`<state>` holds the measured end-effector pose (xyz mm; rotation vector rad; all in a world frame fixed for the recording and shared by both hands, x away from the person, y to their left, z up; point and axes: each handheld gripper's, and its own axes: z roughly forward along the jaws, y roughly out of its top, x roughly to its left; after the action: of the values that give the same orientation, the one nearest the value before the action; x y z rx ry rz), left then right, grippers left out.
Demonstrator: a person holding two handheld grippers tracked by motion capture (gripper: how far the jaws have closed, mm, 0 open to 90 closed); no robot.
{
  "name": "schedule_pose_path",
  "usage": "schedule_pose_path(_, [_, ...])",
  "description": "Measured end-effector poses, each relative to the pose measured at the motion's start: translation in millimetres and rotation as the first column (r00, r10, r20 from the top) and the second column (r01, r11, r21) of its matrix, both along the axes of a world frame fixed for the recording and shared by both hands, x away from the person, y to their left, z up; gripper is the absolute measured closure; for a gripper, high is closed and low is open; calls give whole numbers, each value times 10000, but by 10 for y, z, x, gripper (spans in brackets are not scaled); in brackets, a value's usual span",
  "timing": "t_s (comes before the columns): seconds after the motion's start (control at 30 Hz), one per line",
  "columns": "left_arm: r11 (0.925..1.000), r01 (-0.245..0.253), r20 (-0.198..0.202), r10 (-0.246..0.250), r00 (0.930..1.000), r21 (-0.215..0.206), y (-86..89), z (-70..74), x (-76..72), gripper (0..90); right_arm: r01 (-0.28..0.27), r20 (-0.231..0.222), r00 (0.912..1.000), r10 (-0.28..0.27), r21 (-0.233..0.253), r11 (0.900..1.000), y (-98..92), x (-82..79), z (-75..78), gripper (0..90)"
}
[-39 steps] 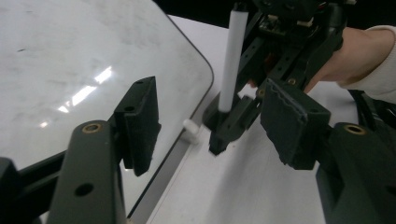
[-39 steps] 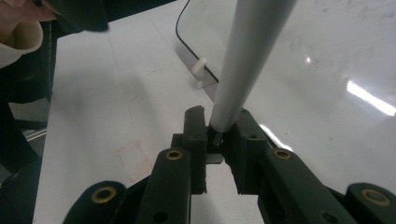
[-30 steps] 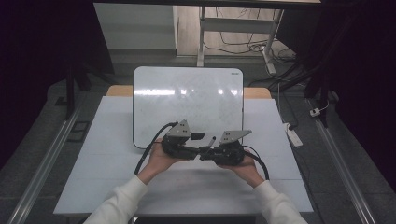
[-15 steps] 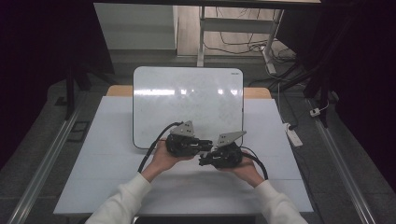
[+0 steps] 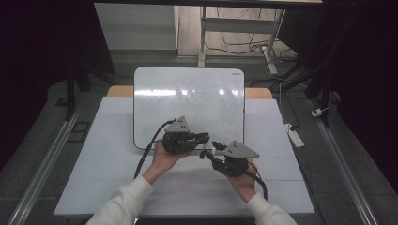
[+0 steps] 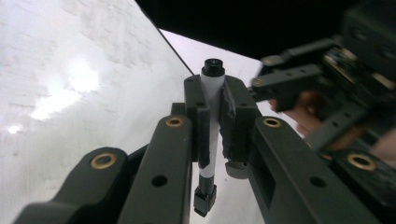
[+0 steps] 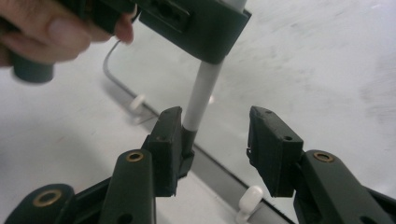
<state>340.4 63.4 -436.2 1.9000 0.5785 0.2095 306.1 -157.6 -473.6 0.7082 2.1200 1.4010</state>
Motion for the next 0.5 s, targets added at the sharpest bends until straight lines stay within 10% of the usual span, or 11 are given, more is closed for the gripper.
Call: schedule_pose_path(0.5, [9970, -709, 100, 713, 9974, -302, -131, -46, -45, 817, 1305, 644, 9894, -1298, -68, 9914, 160, -65, -35, 758])
